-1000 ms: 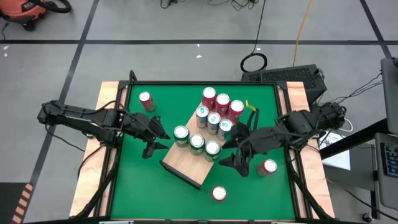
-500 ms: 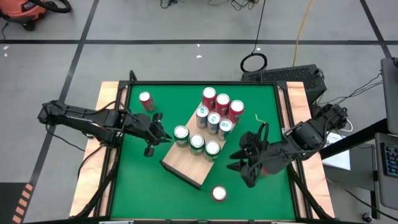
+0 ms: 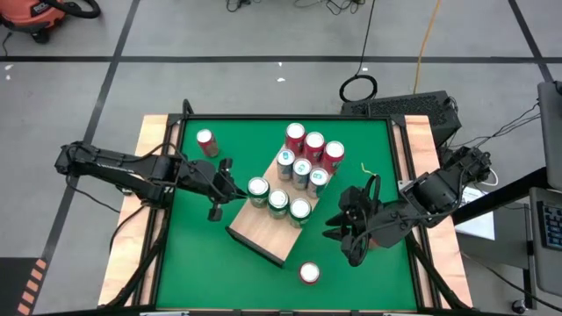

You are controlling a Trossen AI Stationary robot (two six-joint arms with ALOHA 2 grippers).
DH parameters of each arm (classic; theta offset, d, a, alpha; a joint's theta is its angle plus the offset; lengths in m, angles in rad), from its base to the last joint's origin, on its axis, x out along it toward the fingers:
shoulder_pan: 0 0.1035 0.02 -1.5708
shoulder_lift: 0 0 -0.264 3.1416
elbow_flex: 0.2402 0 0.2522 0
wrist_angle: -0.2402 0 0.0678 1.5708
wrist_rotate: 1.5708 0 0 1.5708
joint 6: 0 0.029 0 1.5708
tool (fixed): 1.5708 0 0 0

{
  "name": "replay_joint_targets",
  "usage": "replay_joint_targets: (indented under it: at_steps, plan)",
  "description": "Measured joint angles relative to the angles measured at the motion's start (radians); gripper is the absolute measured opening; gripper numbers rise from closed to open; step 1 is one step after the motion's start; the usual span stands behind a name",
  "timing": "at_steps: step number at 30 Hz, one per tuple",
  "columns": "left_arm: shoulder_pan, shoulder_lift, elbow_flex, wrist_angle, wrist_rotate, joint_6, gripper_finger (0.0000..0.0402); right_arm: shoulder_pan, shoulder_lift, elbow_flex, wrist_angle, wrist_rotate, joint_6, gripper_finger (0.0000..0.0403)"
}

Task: Sort soda cans
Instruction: Put the green soda can on the shelf and align it with the other green soda cans, then adjust the green soda cans on the shelf

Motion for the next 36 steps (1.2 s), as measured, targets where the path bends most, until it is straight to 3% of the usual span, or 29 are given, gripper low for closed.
replay_joint_targets:
  at_steps: [7, 12, 19, 26, 36]
  plan:
    - [0.000, 0.000, 0.000, -0.007, -0.030, -0.023, 0.0026, 0.000, 0.000, 0.000, -0.009, -0.002, 0.006, 0.0130]
    - [0.000, -0.016, 0.014, -0.030, -0.059, -0.178, 0.0026, 0.000, 0.000, 0.000, -0.045, -0.003, 0.044, 0.0130]
    - [0.004, -0.018, 0.106, -0.205, -0.132, -0.362, 0.0026, 0.000, 0.012, 0.000, -0.130, 0.000, 0.078, 0.0130]
    - [0.065, -0.020, 0.206, -0.375, -0.154, -0.368, 0.0026, 0.000, 0.070, -0.001, -0.212, -0.001, 0.072, 0.0130]
    - [0.134, -0.023, 0.238, -0.399, -0.122, -0.366, 0.0026, -0.029, 0.195, -0.001, -0.245, 0.031, 0.051, 0.0130]
